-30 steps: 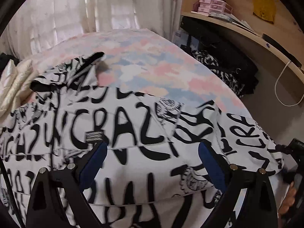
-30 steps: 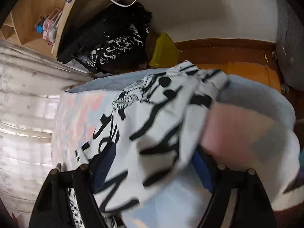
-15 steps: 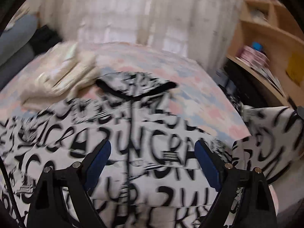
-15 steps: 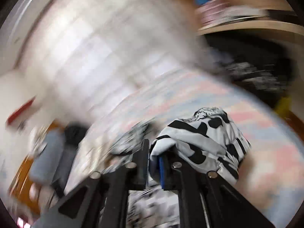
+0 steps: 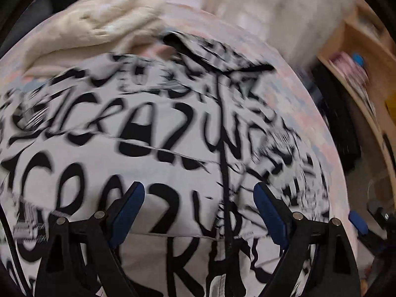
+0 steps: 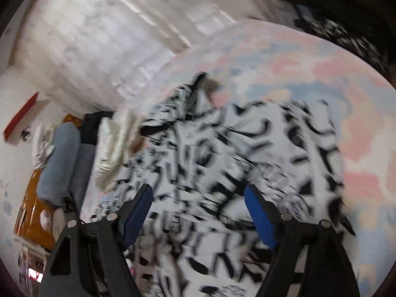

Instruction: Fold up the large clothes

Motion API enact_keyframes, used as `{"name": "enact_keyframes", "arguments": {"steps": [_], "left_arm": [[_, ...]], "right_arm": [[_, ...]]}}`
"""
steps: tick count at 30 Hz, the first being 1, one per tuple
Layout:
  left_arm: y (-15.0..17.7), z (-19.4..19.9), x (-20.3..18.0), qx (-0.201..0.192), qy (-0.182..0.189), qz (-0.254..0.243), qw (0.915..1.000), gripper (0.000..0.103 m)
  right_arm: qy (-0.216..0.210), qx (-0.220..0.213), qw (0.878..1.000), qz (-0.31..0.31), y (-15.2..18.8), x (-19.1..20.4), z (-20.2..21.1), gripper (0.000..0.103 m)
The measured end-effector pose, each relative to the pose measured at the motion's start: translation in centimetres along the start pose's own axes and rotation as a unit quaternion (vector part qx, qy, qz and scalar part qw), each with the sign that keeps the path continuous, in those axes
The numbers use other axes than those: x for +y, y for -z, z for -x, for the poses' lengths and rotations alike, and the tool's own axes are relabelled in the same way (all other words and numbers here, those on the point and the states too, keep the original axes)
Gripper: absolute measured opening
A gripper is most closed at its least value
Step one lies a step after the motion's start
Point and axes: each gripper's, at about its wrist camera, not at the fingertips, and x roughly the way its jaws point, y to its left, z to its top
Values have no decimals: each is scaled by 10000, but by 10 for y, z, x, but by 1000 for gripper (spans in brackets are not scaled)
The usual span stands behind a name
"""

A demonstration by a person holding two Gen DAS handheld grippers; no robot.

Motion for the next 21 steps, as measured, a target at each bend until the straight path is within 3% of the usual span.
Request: {"name": "enact_keyframes", "arguments": {"steps": [5, 9, 11, 16, 19, 21], "left_arm": [[8, -18, -54, 253, 249, -1312, 9907, 88], [22, -36, -100, 583, 408, -2403, 9681, 88], [30, -49, -117, 707, 264, -2781, 9576, 88], [38, -74, -150, 883, 47, -3121, 9459, 89], [46, -93, -168, 959, -405, -3360, 9361, 90], [49, -105, -176, 1024, -670, -3473, 9297, 98]], "right_arm": [[256, -1, 9988, -422, 22, -45, 4, 77], [381, 52, 9970, -674, 33, -70, 1, 77], [352, 86, 9966, -735, 38, -77, -1, 77], [401, 36, 9974, -604, 43, -78, -2, 77], [404, 18, 9977, -545, 44, -77, -1, 77], [384, 14, 9978, -540, 45, -78, 0, 77]]}}
